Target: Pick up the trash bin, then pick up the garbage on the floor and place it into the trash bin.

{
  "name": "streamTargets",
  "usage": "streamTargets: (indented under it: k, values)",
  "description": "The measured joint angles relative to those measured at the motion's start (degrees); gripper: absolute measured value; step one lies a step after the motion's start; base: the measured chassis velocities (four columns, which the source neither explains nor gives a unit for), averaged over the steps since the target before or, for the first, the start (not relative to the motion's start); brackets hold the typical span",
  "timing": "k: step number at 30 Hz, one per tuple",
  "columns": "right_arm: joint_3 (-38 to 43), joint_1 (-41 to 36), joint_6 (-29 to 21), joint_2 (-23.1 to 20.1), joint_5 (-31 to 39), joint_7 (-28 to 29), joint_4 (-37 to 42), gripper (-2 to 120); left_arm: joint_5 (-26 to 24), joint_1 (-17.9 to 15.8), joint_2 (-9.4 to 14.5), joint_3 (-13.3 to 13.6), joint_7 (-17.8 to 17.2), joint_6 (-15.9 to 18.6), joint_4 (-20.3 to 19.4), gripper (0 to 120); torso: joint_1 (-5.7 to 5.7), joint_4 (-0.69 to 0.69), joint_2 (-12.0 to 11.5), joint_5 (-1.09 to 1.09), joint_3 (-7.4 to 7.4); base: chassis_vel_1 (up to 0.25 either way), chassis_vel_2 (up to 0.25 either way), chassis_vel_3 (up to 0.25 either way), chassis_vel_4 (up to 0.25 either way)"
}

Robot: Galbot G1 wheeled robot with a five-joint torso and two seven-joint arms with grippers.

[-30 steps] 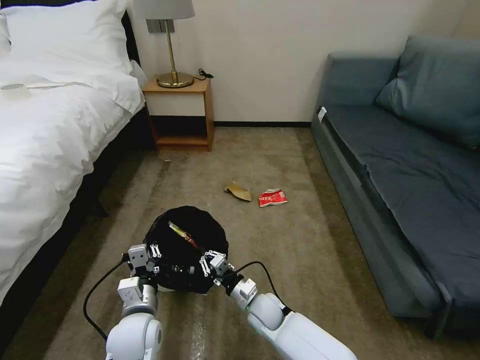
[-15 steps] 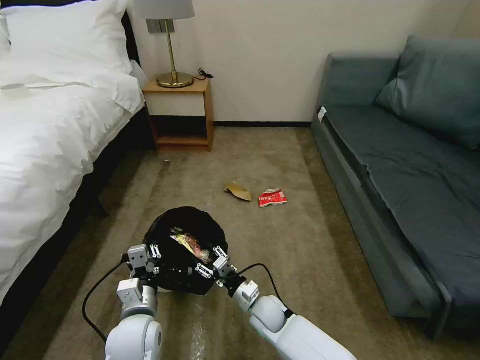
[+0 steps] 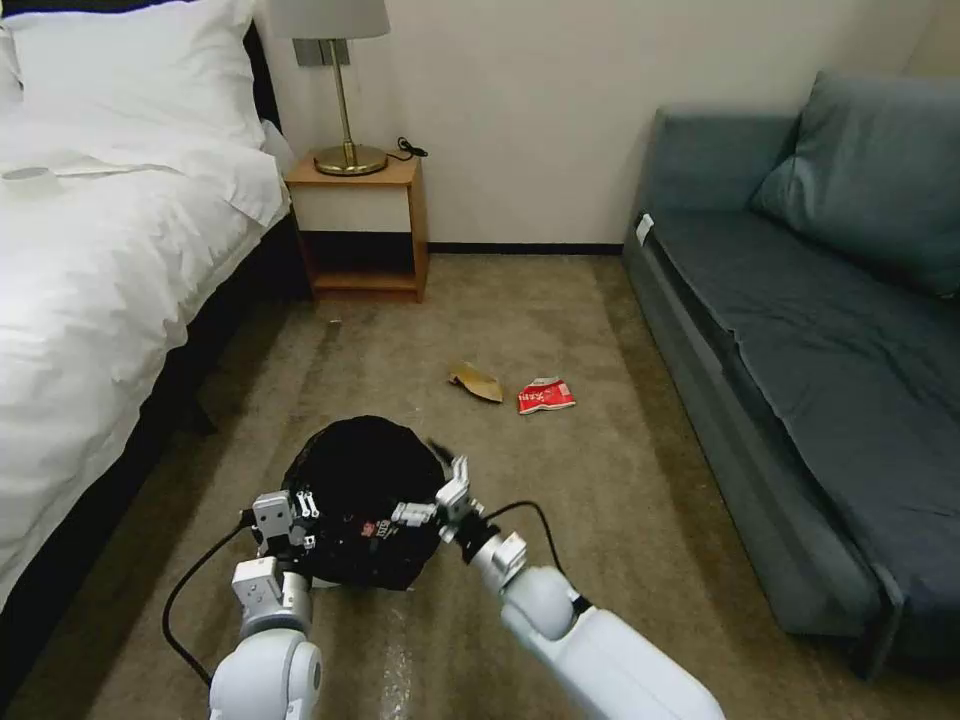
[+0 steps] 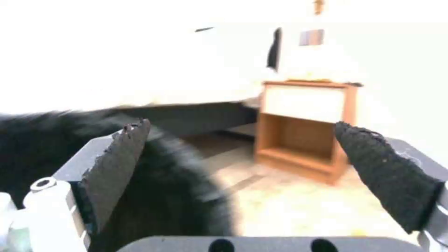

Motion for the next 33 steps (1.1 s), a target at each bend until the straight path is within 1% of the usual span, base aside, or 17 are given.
streamTargets:
  k: [3, 4, 5, 6, 7, 8, 9, 10, 12, 13, 14, 17, 18, 20, 24, 26, 33]
  values:
    - [5.82, -2.04, -0.64, -1.54, 0.25, 0.86, 2.66, 100, -0.23, 0.54, 0.67, -0.47, 0.25, -0.54, -0.35, 5, 0.00, -0.01, 0.00, 0.00, 0.00, 0.000, 0.000, 0.000, 0.000]
    - [5.82, -2.04, -0.64, -1.54, 0.25, 0.86, 2.66, 100, -0.23, 0.54, 0.67, -0.47, 0.25, -0.54, -0.35, 5, 0.00, -0.01, 0.00, 0.00, 0.00, 0.000, 0.000, 0.000, 0.000]
    - [8.73, -3.72, -0.99, -2.17, -0.08, 1.34, 4.07, 100, -0.35, 0.92, 0.98, -0.60, 0.35, -0.76, -0.85, 5, 0.00, 0.00, 0.00, 0.01, 0.00, 0.000, 0.000, 0.000, 0.000]
    - [8.73, -3.72, -0.99, -2.17, -0.08, 1.34, 4.07, 100, -0.35, 0.92, 0.98, -0.60, 0.35, -0.76, -0.85, 5, 0.00, 0.00, 0.00, 0.01, 0.00, 0.000, 0.000, 0.000, 0.000]
    - [11.17, -5.20, -1.28, -2.50, -0.51, 1.72, 5.25, 100, -0.41, 1.35, 1.31, -0.65, 0.45, -1.04, -1.31, 5, 0.00, -0.01, 0.00, 0.02, 0.00, 0.000, 0.000, 0.000, 0.000]
    - [15.49, -8.24, -1.79, -2.94, -1.25, 2.27, 7.80, 100, -0.45, 2.29, 1.88, -0.76, 0.74, -1.59, -2.12, 5, 0.00, -0.01, 0.00, 0.01, 0.00, 0.000, 0.000, 0.000, 0.000]
    - [15.49, -8.24, -1.79, -2.94, -1.25, 2.27, 7.80, 100, -0.45, 2.29, 1.88, -0.76, 0.74, -1.59, -2.12, 5, 0.00, -0.01, 0.00, 0.01, 0.00, 0.000, 0.000, 0.000, 0.000]
    - [20.21, -11.98, -2.29, -3.50, -1.65, 2.40, 11.11, 100, -0.46, 3.05, 2.51, -1.05, 1.18, -2.18, -2.81, 5, 0.00, -0.01, 0.00, 0.02, 0.00, 0.000, 0.000, 0.000, 0.000]
    - [21.29, -12.74, -2.39, -3.67, -1.65, 2.40, 11.75, 100, -0.47, 3.10, 2.66, -1.16, 1.25, -2.25, -2.89, 5, 0.00, -0.01, 0.00, 0.03, 0.00, 0.000, 0.000, 0.000, 0.000]
    - [25.56, -15.43, -2.71, -4.47, -1.41, 2.41, 14.06, 100, -0.63, 2.78, 3.00, -1.44, 1.29, -2.29, -2.93, 5, 0.00, -0.01, 0.00, 0.01, -0.01, 0.000, 0.000, 0.000, 0.000]
    - [25.56, -15.43, -2.71, -4.47, -1.41, 2.41, 14.06, 100, -0.63, 2.78, 3.00, -1.44, 1.29, -2.29, -2.93, 5, 0.00, -0.01, 0.00, 0.01, -0.01, 0.000, 0.000, 0.000, 0.000]
    - [33.13, -21.14, -3.75, -5.73, -0.79, 2.77, 19.00, 100, -0.77, 2.12, 3.27, -1.57, 1.56, -2.46, -2.89, 5, 0.00, -0.01, 0.00, 0.01, -0.01, 0.000, 0.000, 0.000, 0.000]
    - [33.13, -21.14, -3.75, -5.73, -0.79, 2.77, 19.00, 100, -0.77, 2.12, 3.27, -1.57, 1.56, -2.46, -2.89, 5, 0.00, -0.01, 0.00, 0.01, -0.01, 0.000, 0.000, 0.000, 0.000]
    - [38.01, -24.99, -3.86, -4.42, -0.92, 2.82, 21.48, 100, -0.68, 1.91, 3.41, -1.34, 1.76, -2.80, -2.66, 5, 0.00, -0.01, 0.00, 0.01, -0.01, 0.000, 0.000, 0.000, 0.000]
    - [40.88, -27.40, -3.29, -3.10, -1.26, 2.74, 22.57, 100, -0.45, 1.89, 3.58, -1.18, 2.00, -3.12, -2.69, 5, 0.00, -0.02, 0.00, 0.00, -0.01, 0.000, 0.000, 0.000, 0.000]
    - [42.96, -29.12, -1.05, -1.94, -1.52, 2.17, 22.72, 100, -0.22, 1.94, 3.76, -1.08, 2.11, -3.40, -2.95, 5, 0.00, -0.01, 0.00, 0.01, -0.01, 0.000, 0.000, 0.000, 0.000]
    - [44.42, -30.58, 1.93, -1.05, -4.14, 1.49, 22.08, 100, 0.20, 2.21, 3.70, -0.53, 2.16, -3.66, -3.32, 5, 0.00, -0.01, 0.00, 0.01, 0.00, 0.000, 0.000, 0.000, 0.000]
